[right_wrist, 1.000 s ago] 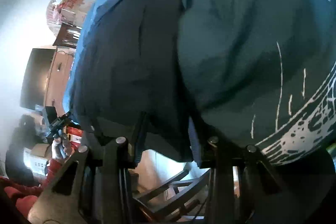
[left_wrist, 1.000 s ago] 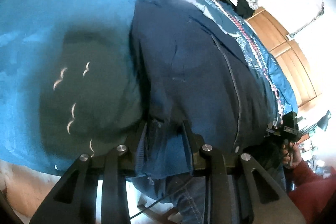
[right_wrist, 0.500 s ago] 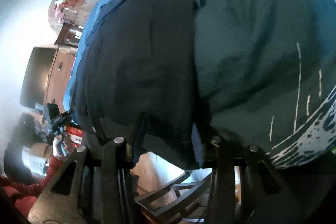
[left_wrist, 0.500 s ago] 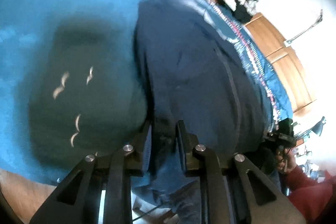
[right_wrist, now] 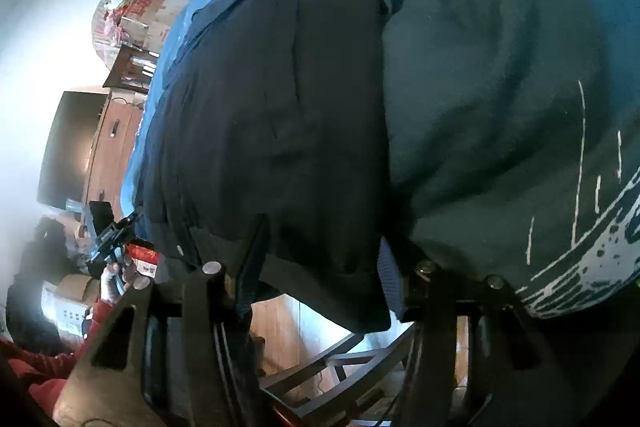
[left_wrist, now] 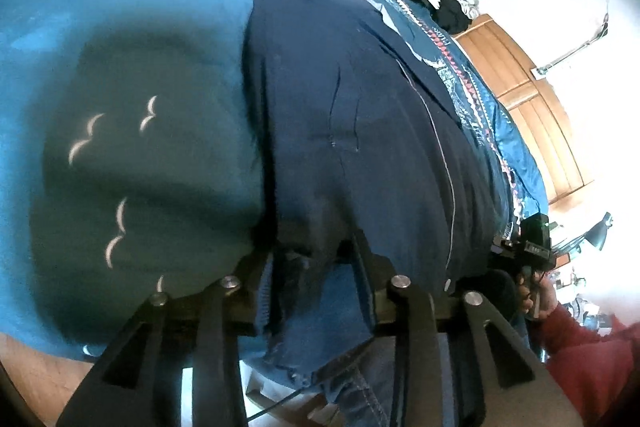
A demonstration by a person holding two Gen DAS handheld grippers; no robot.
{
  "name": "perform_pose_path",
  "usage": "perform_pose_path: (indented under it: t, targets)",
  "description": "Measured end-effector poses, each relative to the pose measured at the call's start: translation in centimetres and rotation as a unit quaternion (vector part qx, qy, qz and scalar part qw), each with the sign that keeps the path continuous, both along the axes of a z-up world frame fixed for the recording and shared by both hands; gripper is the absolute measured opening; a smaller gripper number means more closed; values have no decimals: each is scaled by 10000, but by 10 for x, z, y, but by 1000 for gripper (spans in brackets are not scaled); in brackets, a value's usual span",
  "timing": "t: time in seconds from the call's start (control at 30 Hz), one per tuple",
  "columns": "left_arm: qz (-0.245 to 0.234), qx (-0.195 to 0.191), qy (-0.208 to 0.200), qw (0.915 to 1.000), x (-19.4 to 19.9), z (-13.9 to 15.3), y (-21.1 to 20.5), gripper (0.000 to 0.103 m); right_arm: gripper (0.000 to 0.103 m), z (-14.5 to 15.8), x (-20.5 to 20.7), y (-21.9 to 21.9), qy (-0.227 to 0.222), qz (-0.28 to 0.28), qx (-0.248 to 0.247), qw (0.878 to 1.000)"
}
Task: Fold large clothes
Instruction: 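Grasp the shirt hem with both tools side by side, then lift the hem with both tools and fold it over toward the collar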
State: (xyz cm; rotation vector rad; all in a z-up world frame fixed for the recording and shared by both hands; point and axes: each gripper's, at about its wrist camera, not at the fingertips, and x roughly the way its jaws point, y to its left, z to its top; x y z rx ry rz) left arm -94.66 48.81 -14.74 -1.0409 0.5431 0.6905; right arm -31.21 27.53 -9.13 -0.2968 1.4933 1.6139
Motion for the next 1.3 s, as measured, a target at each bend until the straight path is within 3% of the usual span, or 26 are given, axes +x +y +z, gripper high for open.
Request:
perform_pose_path:
  t: [0.27, 0.3, 0.33, 0.37, 0.4, 0.57, 0.7, 0.83, 1.03, 1.17, 1.3]
  targets:
    - [40, 121, 164, 9998, 4, 2, -3, 32, 51, 3, -4, 0, -130, 136, 63, 9998]
    - [43, 113, 181, 9998, 5, 3, -3, 32, 45, 6, -5, -1, -216, 140, 57, 9997]
    - [83, 109, 273, 9995, 6, 5, -4, 19, 18, 12, -6, -2, -345, 151, 110, 9992]
    - [77, 97, 259, 9996, 6, 8, -5, 11, 10, 25, -4, -6, -301, 121, 282, 9991]
    - [51, 153, 196, 9997, 7, 16, -8, 11, 6, 36, -1, -10, -169, 75, 420, 9989]
    - [180, 457, -896, 9948, 3, 74, -7, 11, 1, 108, 21, -17, 549, -165, 1217, 9909]
    - [282, 691, -1432, 9869, 10, 109, 19, 11, 1, 138, 35, 6, 985, -313, 1519, 9830]
    - [490, 864, -1726, 9800, 20, 137, 72, 11, 1, 160, 49, 64, 996, -375, 1641, 9807]
    - [694, 1006, -1384, 9828, 59, 155, 192, 12, 1, 178, 80, 196, 727, -256, 1735, 9818]
    - [765, 853, -1014, 9882, 95, 132, 291, 13, 1, 150, 100, 292, 408, -194, 1542, 9870]
    - [873, 309, -342, 9951, 140, 54, 386, 22, 4, 80, 114, 363, -157, -165, 942, 9953]
